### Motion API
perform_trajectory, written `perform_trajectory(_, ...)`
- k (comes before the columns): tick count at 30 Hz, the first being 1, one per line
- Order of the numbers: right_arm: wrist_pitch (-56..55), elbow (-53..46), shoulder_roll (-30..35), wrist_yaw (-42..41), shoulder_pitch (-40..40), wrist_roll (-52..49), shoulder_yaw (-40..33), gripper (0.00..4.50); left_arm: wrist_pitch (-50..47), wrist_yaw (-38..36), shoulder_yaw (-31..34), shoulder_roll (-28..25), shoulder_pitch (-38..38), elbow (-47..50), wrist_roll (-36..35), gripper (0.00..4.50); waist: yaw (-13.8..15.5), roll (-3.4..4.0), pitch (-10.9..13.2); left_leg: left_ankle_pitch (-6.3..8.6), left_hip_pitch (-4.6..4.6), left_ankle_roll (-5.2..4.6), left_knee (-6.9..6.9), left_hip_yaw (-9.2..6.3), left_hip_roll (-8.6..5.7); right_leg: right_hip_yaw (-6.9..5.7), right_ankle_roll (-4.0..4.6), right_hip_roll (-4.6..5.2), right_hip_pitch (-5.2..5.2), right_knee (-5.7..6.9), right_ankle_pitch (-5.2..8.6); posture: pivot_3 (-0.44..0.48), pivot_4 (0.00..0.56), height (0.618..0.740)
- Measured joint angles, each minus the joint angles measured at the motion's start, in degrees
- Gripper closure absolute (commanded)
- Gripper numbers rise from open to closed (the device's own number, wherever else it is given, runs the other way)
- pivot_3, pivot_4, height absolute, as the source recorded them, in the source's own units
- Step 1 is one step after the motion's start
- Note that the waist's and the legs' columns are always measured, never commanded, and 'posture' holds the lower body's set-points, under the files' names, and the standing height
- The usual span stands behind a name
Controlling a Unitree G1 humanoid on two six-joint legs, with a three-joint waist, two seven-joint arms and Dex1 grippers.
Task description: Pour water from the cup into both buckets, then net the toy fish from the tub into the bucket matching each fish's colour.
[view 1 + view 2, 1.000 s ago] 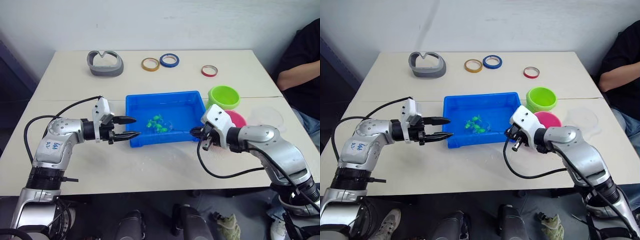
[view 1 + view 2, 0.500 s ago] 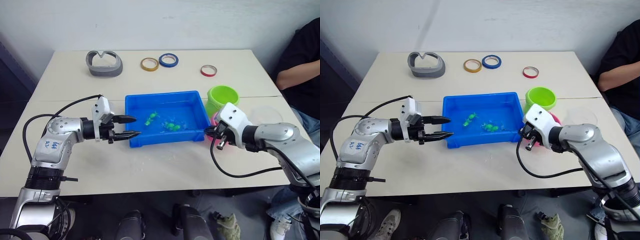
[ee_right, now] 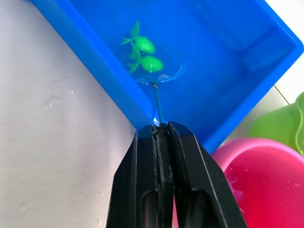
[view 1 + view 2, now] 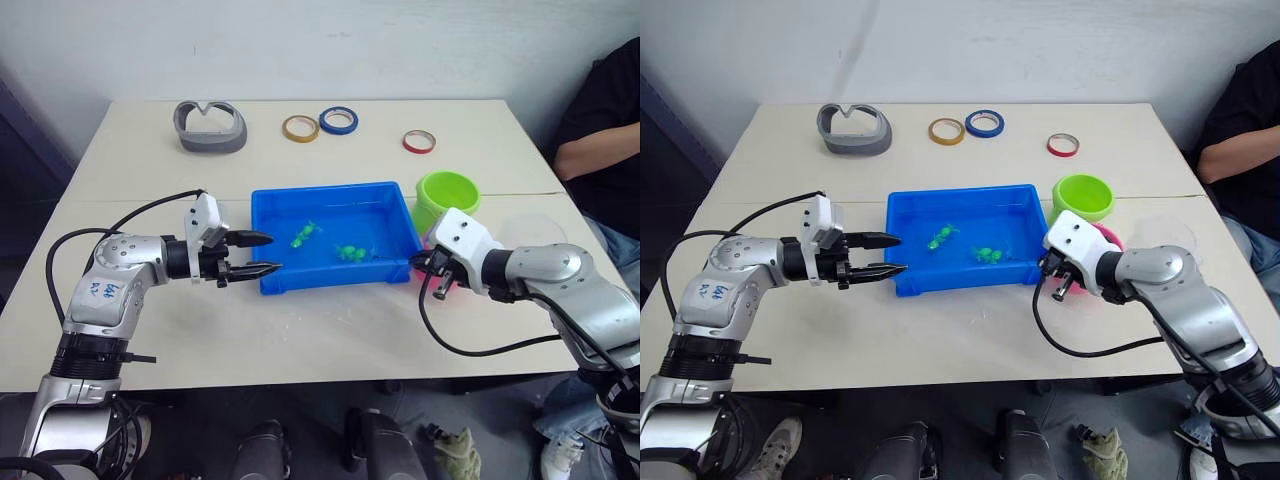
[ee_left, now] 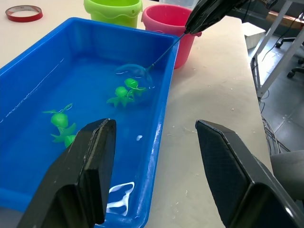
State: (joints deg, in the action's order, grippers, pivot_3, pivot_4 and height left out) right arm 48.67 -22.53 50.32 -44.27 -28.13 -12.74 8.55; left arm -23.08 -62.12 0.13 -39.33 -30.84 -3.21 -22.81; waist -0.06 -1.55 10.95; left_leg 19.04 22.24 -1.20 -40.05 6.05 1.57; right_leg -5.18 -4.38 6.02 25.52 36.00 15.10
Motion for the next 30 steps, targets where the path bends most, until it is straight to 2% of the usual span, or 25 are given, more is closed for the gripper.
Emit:
perform_trajectory(7, 1.81, -0.03, 0.75, -0.02, -0.02, -1.26, -3.15, 4.50, 0.00, -0.01, 0.00, 0.02, 0.00, 0.04, -0.02, 1.53, 0.01, 0.00, 0.00, 0.00, 0.00, 0.00, 0.00, 0.00, 0.01, 0.00, 0.00, 0.00, 0.00, 0.00, 0.00, 0.000, 0.150, 0.713)
perform_trajectory(19, 11.47, -2.10, -4.20, 1.84, -1.92, -10.77, -10.29, 4.50, 0.01, -0.10, 0.00, 0.04, 0.00, 0.02, -0.04, 1.53, -0.01, 0.00, 0.00, 0.00, 0.01, 0.00, 0.01, -0.02, 0.01, 0.00, 0.00, 0.02, 0.00, 0.00, 0.00, 0.000, 0.150, 0.713)
perform_trajectory(30, 11.85, -3.23, -6.07, 4.23, -0.87, -13.98, -12.75, 4.50, 0.31, -0.47, 0.08, 0.05, -0.88, -0.79, -0.04, 1.53, 0.00, 0.00, 0.00, 0.00, 0.01, 0.00, 0.01, -0.01, 0.00, -0.01, 0.00, 0.02, 0.00, 0.00, 0.00, 0.000, 0.150, 0.713)
